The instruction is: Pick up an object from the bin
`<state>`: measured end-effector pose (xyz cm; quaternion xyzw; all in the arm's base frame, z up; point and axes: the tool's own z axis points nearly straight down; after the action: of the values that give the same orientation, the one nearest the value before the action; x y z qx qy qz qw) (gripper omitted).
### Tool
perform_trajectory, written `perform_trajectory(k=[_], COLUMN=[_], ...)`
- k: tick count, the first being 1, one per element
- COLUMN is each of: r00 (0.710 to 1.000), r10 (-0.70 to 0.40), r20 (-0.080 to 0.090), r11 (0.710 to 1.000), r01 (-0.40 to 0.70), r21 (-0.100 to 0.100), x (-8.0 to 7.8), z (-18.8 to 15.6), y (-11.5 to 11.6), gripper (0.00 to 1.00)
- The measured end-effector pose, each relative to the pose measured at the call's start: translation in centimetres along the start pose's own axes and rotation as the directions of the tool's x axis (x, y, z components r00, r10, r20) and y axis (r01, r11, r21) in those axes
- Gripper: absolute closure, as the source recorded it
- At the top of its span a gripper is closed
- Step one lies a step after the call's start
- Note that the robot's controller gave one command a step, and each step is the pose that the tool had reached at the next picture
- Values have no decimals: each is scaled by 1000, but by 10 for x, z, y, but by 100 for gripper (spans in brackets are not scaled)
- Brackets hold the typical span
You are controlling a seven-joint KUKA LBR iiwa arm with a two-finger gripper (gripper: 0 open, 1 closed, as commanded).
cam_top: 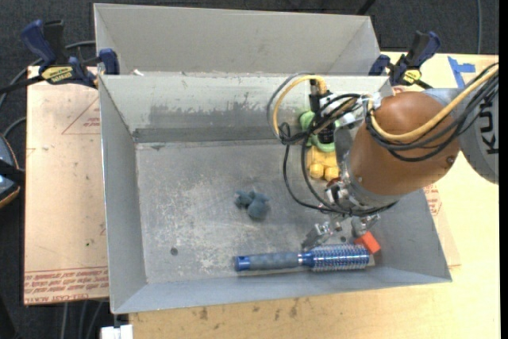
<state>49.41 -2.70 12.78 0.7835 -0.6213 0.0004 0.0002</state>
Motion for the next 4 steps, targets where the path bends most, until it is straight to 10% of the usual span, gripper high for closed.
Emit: perform_trajectory(k=[1,2,3,4], r00=[924,769,771,771], r10=[-383,-639,-636,-637], r20=[11,-2,5,-3], r11=[924,769,771,771], r01=[383,639,636,637], r21=[8,9,1,10], x=[91,65,65,66], z=[6,46,48,46], y=[35,29,32,29], gripper=[0,0,100,0])
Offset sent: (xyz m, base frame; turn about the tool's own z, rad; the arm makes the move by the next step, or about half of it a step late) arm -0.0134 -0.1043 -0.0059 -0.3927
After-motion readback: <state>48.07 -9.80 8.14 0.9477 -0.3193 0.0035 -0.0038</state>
